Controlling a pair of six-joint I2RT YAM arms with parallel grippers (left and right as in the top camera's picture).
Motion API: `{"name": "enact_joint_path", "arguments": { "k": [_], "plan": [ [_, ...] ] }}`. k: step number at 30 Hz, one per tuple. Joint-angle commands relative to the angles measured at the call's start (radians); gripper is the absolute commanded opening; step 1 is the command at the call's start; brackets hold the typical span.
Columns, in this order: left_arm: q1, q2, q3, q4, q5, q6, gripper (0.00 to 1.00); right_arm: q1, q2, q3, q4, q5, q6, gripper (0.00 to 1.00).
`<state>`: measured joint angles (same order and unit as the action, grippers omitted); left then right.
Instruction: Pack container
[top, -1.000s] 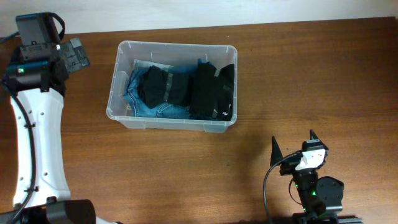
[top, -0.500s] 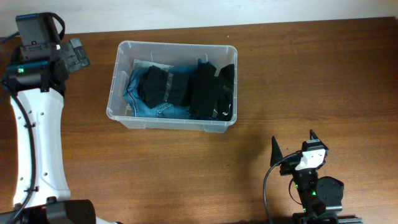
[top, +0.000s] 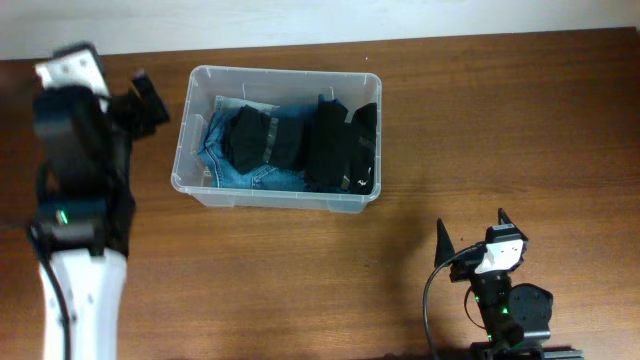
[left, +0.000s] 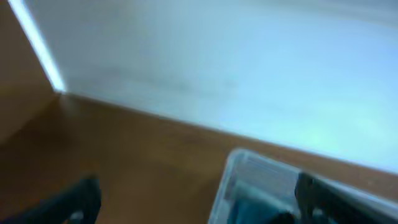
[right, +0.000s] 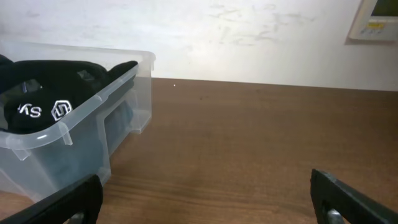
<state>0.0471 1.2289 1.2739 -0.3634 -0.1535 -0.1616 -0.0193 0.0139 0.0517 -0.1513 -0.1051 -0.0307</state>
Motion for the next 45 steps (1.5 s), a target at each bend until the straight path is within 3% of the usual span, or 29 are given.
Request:
{"name": "enact_joint_path", "arguments": {
  "k": [1,7,18,30,40,45],
  "plan": [
    [0.001,-0.12,-0.223,0.145,0.1,-0.002,0.99,-0.008,-0.01,-0.011,0.003,0.012,-0.007,0.98],
    [0.001,-0.329,-0.568,0.394,0.18,-0.002,0.99,-0.008,-0.01,-0.011,0.003,0.012,-0.007,0.99],
    [0.001,-0.704,-1.004,0.601,0.187,-0.002,0.99,-0.008,-0.01,-0.011,0.003,0.012,-0.007,0.98],
    [0.001,-1.06,-1.261,0.582,0.172,-0.002,0.99,-0.008,-0.01,-0.011,0.003,0.012,-0.007,0.98],
    [0.001,-1.188,-1.265,0.276,0.129,0.001,0.99,-0.008,-0.01,-0.011,0.003,0.012,-0.007,0.98],
    [-0.005,-1.224,-1.265,0.279,0.138,0.039,1.0,-0.008,-0.01,-0.011,0.003,0.012,-0.007,0.98]
  ]
}}
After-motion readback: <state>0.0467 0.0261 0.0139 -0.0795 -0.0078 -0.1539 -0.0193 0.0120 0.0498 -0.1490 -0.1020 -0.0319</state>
